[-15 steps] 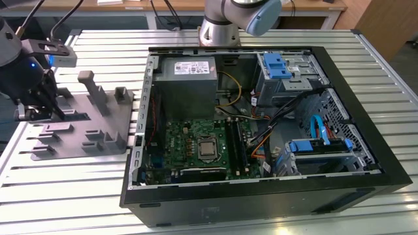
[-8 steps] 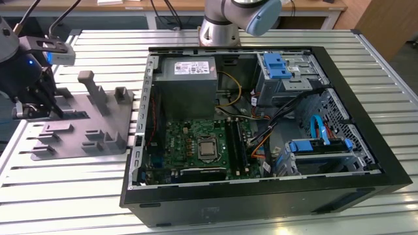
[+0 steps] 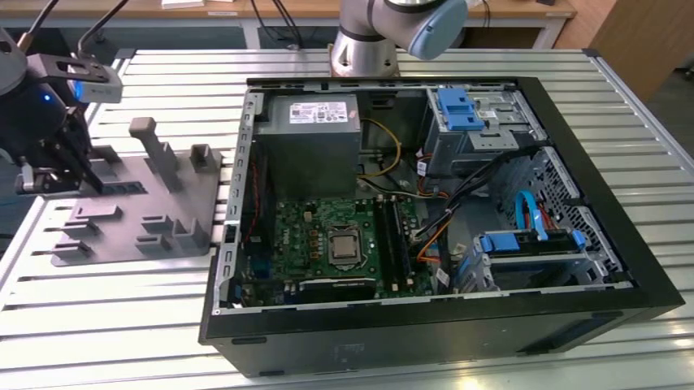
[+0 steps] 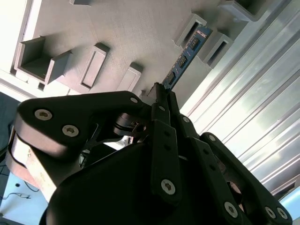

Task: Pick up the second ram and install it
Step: 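Pick up the second ram and move it above second insertion slot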

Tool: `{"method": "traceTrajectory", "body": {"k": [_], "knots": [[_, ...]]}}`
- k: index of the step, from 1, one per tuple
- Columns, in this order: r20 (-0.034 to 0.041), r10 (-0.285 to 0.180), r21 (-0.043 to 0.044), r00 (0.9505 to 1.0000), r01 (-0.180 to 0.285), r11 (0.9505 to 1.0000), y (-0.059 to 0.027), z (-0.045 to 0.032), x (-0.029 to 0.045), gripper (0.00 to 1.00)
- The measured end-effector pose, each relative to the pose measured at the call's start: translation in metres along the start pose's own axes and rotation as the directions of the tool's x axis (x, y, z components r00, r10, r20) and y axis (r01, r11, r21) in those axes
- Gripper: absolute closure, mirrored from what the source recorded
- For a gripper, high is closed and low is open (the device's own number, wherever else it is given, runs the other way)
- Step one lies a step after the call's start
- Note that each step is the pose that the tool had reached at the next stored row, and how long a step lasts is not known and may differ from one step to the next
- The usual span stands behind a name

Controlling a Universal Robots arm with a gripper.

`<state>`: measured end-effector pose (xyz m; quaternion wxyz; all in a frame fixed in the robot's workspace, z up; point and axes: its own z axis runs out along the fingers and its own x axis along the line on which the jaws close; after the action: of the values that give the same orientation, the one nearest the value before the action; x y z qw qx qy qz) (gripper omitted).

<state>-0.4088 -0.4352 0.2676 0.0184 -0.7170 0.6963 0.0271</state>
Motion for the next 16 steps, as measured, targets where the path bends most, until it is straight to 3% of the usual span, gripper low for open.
{"method": "traceTrajectory", "body": {"k": [16], "knots": [[0.004, 0.0, 0.0001, 1.0, 0.0, 1.0, 0.0002, -0.0142, -0.0009, 0.86]]}}
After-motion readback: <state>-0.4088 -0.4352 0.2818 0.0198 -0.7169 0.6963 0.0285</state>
